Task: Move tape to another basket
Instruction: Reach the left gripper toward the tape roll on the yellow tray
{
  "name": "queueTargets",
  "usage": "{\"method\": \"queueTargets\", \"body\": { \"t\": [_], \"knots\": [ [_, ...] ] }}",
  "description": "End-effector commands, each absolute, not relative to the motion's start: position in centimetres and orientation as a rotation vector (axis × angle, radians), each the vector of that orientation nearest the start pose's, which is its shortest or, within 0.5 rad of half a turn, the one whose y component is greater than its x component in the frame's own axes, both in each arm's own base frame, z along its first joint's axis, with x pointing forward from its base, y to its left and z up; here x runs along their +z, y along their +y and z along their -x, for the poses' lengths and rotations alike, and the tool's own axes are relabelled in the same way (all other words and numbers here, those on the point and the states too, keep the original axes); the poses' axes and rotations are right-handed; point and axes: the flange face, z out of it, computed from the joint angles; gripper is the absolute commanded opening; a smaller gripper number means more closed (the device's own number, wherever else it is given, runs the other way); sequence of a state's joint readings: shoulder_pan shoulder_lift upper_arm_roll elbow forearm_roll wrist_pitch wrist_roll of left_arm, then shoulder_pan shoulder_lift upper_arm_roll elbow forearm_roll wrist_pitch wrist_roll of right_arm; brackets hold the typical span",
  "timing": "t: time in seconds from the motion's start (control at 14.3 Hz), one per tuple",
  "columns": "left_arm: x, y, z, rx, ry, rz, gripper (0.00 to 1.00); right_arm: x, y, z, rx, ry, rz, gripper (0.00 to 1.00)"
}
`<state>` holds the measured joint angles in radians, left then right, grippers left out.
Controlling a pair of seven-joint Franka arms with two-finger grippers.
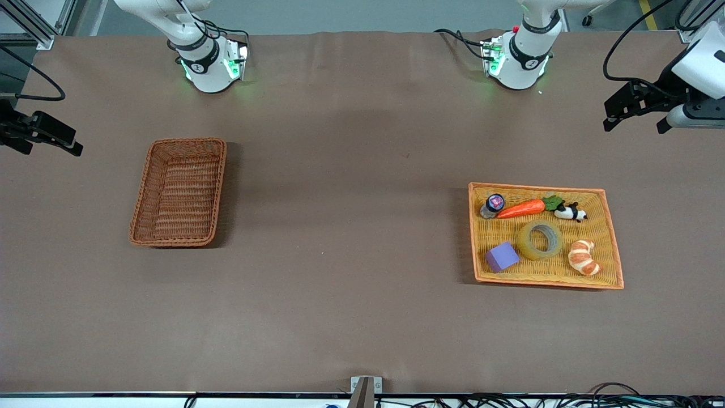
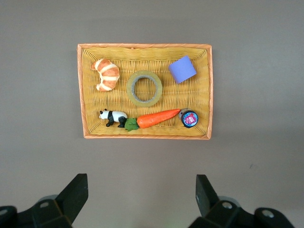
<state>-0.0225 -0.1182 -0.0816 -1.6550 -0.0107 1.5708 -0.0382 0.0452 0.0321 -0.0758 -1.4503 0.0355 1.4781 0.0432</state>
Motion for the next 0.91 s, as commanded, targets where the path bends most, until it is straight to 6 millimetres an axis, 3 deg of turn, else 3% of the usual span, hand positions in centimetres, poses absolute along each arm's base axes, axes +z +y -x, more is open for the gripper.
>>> {"method": "queueTargets", "body": {
  "t": [0.0, 0.14, 0.28, 0.35, 0.49, 0.63, 0.7, 0.84],
  "knots": [
    [65.3, -5.0, -51.9, -0.05, 0.11, 3.083, 1.0, 65.6, -1.4, -55.3, 0.005, 0.119, 3.08, 1.0],
    [65.3, -4.3, -52.3, -0.05, 0.089, 3.084, 1.0, 65.6, -1.4, -55.3, 0.005, 0.119, 3.08, 1.0],
    [63.4, -4.1, -53.8, 0.002, 0.093, 3.085, 1.0, 65.6, -1.4, -55.3, 0.005, 0.119, 3.078, 1.0],
    [61.5, -4.1, -55.0, 0.026, 0.096, 3.085, 1.0, 65.6, -1.4, -55.3, 0.005, 0.119, 3.078, 1.0],
    [57.1, -2.4, -58.0, 0.03, 0.052, 3.092, 1.0, 65.6, -1.4, -55.3, 0.007, 0.119, 3.078, 1.0],
    [51.1, -1.4, -60.4, -0.002, 0.025, 3.099, 1.0, 65.6, -1.4, -55.3, 0.0, 0.119, 3.078, 1.0],
    [47.6, 0.3, -61.4, -0.02, -0.012, 3.103, 1.0, 65.6, -1.4, -55.3, 0.0, 0.119, 3.078, 1.0],
    [41.4, 0.7, -63.0, -0.056, -0.018, 3.111, 1.0, 65.6, -1.4, -55.3, 0.0, 0.119, 3.078, 1.0]
  ]
}}
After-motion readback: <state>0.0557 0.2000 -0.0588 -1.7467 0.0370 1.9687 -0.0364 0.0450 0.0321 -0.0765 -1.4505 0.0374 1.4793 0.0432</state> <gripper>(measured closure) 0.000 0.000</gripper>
